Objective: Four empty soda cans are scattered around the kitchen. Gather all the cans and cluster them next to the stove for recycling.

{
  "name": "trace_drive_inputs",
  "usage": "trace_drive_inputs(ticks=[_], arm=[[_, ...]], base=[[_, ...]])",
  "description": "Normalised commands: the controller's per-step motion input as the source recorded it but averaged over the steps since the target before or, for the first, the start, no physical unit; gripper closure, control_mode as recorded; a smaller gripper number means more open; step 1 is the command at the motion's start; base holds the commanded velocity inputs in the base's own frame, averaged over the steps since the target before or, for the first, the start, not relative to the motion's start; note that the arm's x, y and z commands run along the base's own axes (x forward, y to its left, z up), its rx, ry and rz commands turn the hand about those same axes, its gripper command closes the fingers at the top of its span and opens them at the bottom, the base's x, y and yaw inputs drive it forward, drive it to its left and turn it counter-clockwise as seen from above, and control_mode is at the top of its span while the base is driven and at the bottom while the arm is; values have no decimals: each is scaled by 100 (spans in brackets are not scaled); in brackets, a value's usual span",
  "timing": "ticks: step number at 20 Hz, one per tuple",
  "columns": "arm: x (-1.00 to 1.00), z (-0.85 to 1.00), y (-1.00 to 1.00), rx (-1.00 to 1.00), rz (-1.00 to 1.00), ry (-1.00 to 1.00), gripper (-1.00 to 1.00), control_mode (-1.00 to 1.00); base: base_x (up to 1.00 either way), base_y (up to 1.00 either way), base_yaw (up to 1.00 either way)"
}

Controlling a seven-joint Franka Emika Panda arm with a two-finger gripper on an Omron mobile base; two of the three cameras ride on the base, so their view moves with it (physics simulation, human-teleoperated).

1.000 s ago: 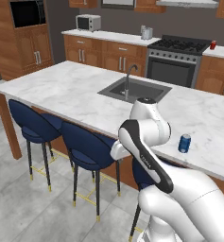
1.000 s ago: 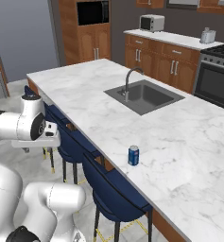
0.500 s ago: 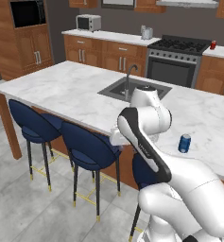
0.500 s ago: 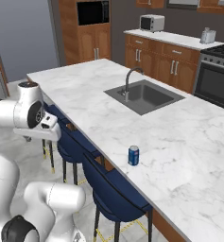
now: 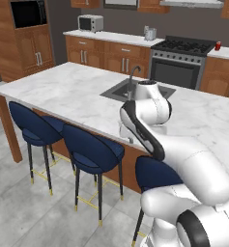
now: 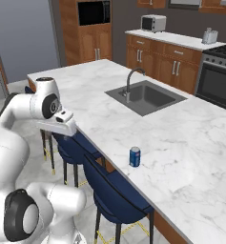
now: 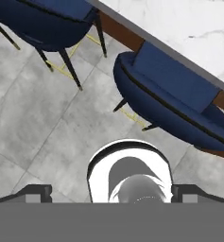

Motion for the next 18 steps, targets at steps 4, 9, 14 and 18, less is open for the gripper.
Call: trace_drive_inputs(ticks=[4,9,14,18], arm=[[42,-14,-83,-2,-12,12,-100,-100],[37,-17,-98,0,-5,10,-100,-100],[16,-20,-100,0,-9,9,-100,-100],[22,-5,-90,3,-6,4,-100,-100]], base=[[0,0,0],[0,0,0],[0,0,0],[0,0,0]])
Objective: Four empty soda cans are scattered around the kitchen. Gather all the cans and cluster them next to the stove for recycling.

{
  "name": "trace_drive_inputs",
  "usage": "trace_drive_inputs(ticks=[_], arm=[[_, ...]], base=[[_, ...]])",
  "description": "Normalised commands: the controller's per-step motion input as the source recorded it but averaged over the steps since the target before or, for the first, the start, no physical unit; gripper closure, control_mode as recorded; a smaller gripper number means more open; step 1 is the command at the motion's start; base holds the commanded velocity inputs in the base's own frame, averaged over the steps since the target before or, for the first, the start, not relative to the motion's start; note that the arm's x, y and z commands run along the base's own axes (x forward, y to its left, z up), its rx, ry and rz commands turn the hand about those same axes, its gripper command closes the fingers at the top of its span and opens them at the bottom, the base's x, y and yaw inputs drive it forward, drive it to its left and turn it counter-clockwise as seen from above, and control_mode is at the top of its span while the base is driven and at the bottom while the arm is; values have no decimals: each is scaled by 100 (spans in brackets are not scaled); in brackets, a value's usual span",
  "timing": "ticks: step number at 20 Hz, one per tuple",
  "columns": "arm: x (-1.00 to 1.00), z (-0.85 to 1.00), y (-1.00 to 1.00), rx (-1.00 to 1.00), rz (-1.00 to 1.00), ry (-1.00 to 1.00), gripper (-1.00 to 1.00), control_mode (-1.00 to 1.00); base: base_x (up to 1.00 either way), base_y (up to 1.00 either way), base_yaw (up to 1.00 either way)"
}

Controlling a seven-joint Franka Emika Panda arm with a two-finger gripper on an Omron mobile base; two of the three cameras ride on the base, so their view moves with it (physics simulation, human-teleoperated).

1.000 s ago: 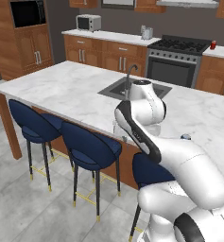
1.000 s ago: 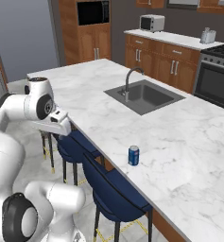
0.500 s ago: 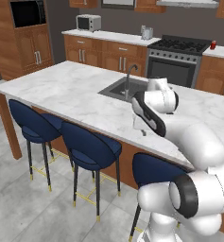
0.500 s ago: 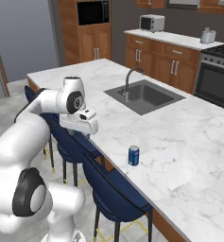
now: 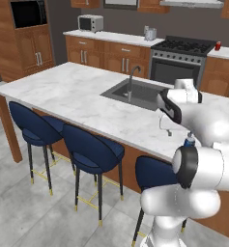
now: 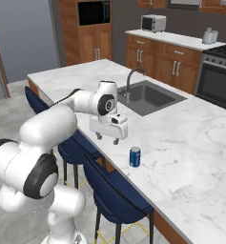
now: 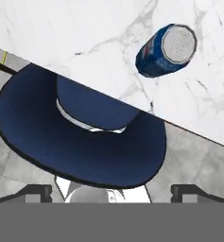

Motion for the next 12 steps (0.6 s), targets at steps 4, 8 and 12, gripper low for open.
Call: trace_drive_inputs(ticks=[4,8,12], arm=[[39,-26,-67,2,-4,0,-100,-100],[39,-27,-57,2,-3,0,-100,-100],[32,-24,-50,1,0,0,-100,-100]], base=[[0,0,0],[0,0,0],[0,0,0]])
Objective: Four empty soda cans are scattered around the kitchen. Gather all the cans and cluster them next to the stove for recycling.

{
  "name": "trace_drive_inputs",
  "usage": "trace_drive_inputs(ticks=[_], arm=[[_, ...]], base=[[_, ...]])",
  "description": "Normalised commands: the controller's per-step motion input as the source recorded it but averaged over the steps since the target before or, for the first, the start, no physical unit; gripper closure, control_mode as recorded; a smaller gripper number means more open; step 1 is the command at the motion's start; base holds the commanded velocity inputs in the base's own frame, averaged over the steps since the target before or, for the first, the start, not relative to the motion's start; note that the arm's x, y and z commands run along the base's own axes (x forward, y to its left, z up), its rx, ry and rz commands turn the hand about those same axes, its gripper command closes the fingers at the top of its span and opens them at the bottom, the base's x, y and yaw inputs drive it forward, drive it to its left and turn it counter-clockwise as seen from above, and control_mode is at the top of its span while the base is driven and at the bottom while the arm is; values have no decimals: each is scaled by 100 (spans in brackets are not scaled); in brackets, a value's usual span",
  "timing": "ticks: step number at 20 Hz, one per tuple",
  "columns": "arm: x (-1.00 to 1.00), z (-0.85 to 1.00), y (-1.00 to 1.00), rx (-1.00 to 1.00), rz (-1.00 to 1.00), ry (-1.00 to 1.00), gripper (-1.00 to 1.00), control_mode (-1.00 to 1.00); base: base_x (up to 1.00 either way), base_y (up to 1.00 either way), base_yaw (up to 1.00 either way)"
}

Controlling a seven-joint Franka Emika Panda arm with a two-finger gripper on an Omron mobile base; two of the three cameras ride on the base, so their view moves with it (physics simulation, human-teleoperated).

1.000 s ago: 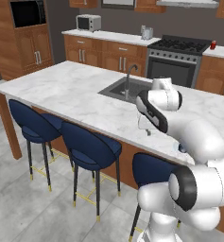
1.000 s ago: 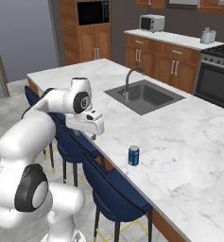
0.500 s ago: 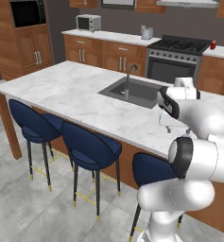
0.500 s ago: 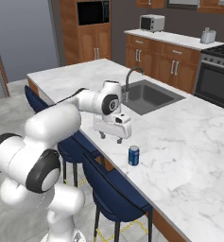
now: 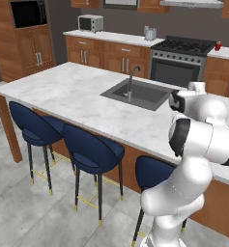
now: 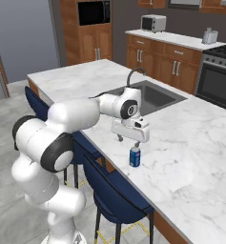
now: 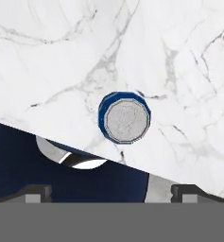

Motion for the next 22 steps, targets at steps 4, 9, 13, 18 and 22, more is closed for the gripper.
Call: trace_drive_inputs(ticks=[4,9,13,18,22], arm=[[43,-22,-26,3,1,-1,-100,-100],[52,-18,-14,7,2,-3,-100,-100],[51,-22,-20,6,1,-3,-100,-100],[4,-17,-13,0,-5,14,-100,-100],[-9,-13,7,-3,-8,16,-100,-100]], base=[[0,0,0],[0,0,0],[0,0,0],[0,0,0],[0,0,0]])
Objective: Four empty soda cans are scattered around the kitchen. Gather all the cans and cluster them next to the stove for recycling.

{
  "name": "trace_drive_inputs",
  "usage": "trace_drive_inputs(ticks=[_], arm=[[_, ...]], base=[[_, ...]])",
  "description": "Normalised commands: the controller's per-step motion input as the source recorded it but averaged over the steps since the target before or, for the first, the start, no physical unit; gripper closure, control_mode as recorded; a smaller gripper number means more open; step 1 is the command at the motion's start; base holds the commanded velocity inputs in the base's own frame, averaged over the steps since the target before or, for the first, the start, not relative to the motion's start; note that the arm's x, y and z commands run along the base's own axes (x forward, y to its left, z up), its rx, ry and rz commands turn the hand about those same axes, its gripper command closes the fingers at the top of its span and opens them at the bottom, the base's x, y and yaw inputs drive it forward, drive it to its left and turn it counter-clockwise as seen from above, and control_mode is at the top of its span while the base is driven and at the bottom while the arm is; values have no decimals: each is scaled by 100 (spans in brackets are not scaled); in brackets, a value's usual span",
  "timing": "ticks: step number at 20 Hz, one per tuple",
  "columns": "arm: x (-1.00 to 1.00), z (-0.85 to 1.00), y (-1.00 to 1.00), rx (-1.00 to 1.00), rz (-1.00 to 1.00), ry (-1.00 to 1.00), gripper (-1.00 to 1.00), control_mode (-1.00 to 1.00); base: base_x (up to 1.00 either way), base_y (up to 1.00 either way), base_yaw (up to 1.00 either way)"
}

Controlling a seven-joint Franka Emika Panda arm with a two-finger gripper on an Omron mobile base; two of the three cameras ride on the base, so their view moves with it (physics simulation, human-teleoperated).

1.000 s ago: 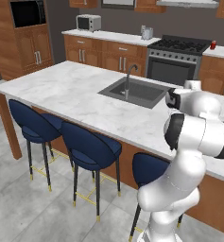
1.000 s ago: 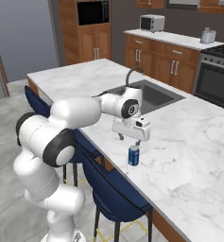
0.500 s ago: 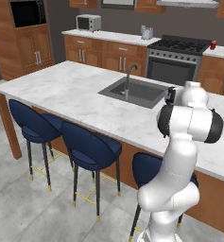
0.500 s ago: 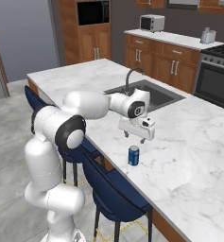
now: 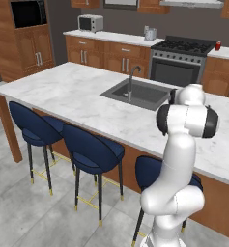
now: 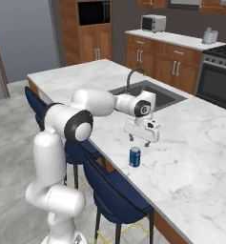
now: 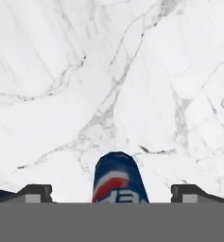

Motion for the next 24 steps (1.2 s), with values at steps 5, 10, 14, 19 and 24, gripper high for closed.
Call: trace_drive_inputs(ticks=[5,10,14,19,24], arm=[[-27,-26,1,8,-7,-7,-100,-100],[-48,-19,-2,10,-8,-11,-100,-100],[-23,0,29,-2,-11,-1,-100,-100],[1,0,33,-7,-8,2,-100,-100],[-4,0,4,-2,-6,6,-100,-100]], base=[[0,0,0],[0,0,0],[0,0,0],[0,0,0],[0,0,0]])
